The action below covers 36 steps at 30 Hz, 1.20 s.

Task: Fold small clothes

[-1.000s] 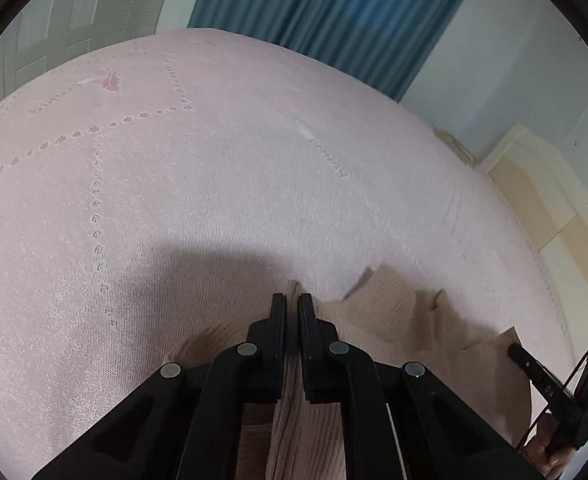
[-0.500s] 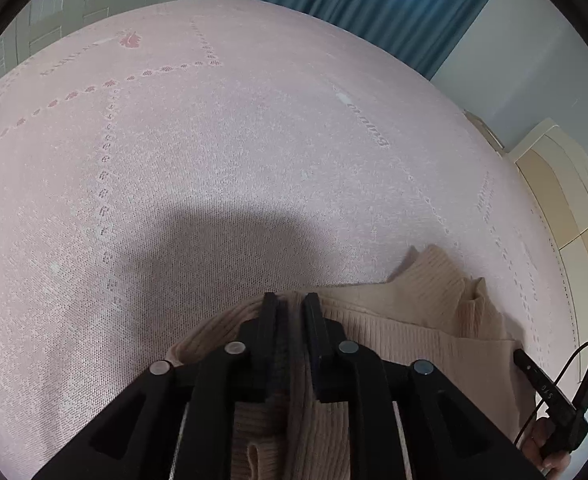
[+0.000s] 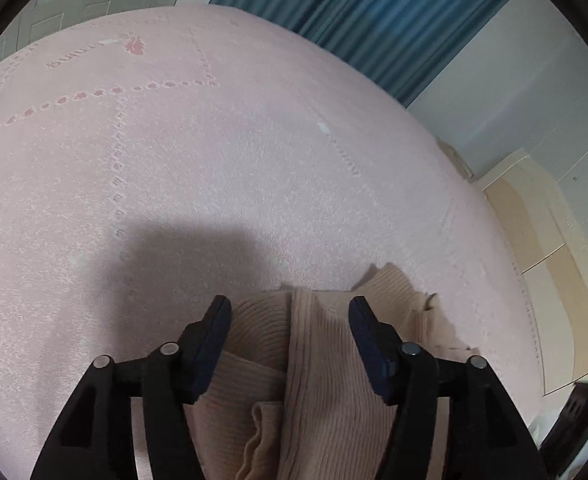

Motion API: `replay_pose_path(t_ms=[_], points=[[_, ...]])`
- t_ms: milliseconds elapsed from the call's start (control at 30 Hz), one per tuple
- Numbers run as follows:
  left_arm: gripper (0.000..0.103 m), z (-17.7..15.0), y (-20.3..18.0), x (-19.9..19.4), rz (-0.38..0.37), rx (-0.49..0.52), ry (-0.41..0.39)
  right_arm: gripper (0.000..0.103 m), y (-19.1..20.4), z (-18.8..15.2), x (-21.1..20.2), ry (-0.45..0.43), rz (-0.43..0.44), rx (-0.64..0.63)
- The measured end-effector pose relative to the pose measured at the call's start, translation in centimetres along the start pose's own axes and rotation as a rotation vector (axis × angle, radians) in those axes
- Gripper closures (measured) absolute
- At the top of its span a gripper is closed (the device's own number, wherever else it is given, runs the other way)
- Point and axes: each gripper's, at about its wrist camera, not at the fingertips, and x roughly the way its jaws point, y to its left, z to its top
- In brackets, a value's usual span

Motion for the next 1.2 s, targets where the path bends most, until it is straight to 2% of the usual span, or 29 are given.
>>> replay_pose_path(t_ms=[67, 133, 233, 333, 433, 667, 767, 933, 1033, 1200], points=[[0.042, 0.0, 0.4, -0.4, -0.009, -0.006, -0.007, 0.056, 2.3, -0.9, 0.9, 0.045, -0.007, -0.042], [0.041, 0.2, 1.0, -0.7, -0.024, -0.019, -0.011, 0.055, 4.1, -1.5, 2.6, 0.096, -0.109, -0.081], [0.041, 0.5, 2.2, -0.8, -0.052, -0.034, -0.022, 0.053, 5.3, -1.1, 3.5, 0.075, -0.191, -0.079], [0.04, 0.8, 3.0, -0.3, -0.044, -0.045, -0.012, 0.052, 5.5, 0.2, 5.2, 0.103, -0.233, -0.053], [0.04, 1.4, 3.6, 0.0, -0.071, -0.064, -0.001, 0.051, 5.0, 2.0, 7.9, 0.175, -0.261, -0.014], [0.04, 2.3, 4.3, 0.3, -0.116, -0.077, 0.007, 0.044, 5.3, 4.5, 10.8, 0.192, -0.322, -0.008], [0.04, 2.5, 4.2, 0.4, -0.135, -0.085, 0.017, 0.043, 5.0, 4.4, 10.3, 0.205, -0.307, 0.002], [0.04, 2.5, 4.4, -0.7, -0.168, -0.074, 0.003, 0.044, 5.1, 2.1, 7.2, 0.234, -0.293, -0.01], [0.039, 1.9, 4.2, -1.0, -0.166, -0.054, 0.005, 0.044, 6.4, 0.3, 4.8, 0.219, -0.304, -0.081], [0.039, 0.0, 3.9, -1.4, -0.149, -0.026, 0.033, 0.044, 7.0, -3.1, 1.7, 0.243, -0.296, -0.092]])
